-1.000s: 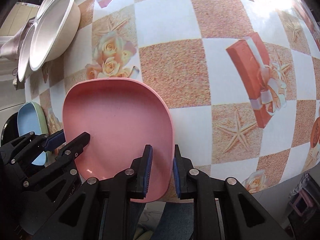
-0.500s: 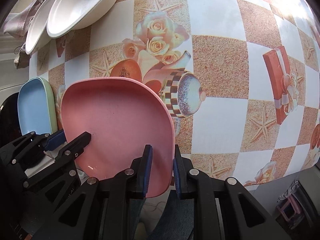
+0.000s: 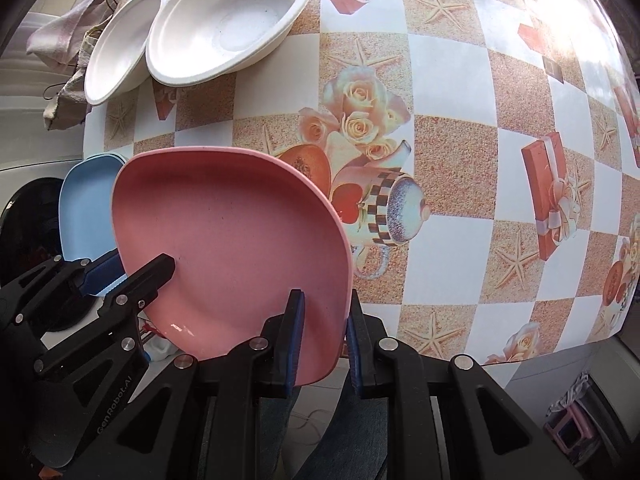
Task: Organize plates and bowls
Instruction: 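Carry the pink plate onto the blue plate stack and release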
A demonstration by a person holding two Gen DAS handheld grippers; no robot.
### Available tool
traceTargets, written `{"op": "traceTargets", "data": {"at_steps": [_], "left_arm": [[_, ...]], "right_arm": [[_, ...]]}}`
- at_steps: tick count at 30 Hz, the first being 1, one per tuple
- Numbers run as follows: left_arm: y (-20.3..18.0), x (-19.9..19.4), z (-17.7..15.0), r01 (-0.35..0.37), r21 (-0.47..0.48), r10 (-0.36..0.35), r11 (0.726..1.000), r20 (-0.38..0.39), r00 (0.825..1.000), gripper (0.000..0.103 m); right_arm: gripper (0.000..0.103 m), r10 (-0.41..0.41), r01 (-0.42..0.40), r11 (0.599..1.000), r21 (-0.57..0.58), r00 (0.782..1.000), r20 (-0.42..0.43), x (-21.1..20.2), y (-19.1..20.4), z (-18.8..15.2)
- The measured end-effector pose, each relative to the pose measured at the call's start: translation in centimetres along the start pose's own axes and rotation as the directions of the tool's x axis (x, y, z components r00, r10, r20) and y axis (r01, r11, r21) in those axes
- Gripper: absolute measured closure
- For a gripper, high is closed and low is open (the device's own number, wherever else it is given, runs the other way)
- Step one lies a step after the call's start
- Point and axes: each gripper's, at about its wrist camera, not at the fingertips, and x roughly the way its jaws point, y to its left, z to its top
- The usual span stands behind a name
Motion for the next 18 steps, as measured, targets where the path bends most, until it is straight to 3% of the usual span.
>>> {"op": "traceTargets", "data": {"at_steps": [10, 18], "left_arm": [[1.9, -4.5, -2.1, -0.010, -0.050, 0.013, 0.999, 0.050, 0.999, 0.079], [5.1, -3.0, -1.9, -0.021, -0.111, 0.031, 0.994, 0.082, 0.996, 0.079]], "right_arm": [[0.081, -0.013, 0.014, 0.999, -0.048, 0.999, 0.035, -2.6, 3.8, 0.4], [0.081, -0.014, 0.019, 0.994, -0.108, 0.999, 0.043, -4.2, 8.3, 0.1]]}}
